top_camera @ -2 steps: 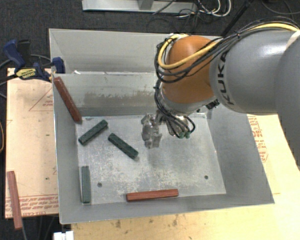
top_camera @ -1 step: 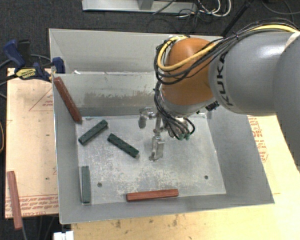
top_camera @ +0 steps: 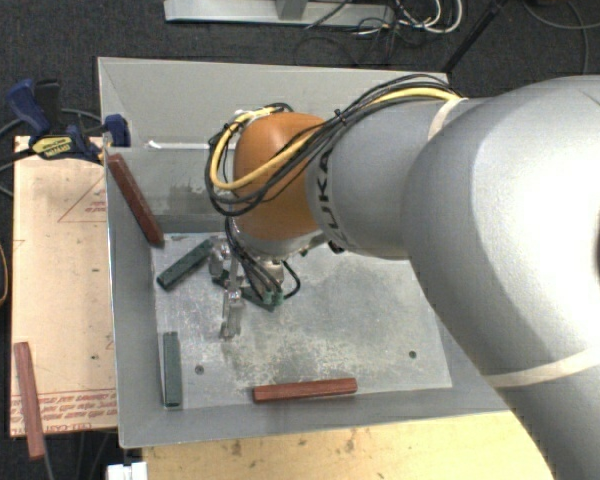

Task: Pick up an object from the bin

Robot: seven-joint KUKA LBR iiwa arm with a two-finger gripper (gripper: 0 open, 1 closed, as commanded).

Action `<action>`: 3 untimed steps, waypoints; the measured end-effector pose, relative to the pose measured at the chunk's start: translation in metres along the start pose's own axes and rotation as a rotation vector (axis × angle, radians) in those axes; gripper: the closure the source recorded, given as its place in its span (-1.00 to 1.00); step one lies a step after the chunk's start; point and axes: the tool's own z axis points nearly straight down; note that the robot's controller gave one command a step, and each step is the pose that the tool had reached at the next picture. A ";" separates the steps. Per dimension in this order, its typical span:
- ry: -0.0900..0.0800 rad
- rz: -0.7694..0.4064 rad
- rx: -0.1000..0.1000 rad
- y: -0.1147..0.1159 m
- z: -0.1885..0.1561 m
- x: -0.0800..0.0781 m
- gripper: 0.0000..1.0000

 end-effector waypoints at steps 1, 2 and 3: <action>-0.009 0.088 0.001 0.020 0.008 -0.057 -1.00; -0.006 0.107 0.002 0.005 0.017 -0.057 -1.00; -0.002 0.074 0.002 -0.013 0.017 -0.065 -1.00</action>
Offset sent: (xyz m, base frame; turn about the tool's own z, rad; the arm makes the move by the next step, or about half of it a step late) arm 0.0542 0.0199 -0.0080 0.0910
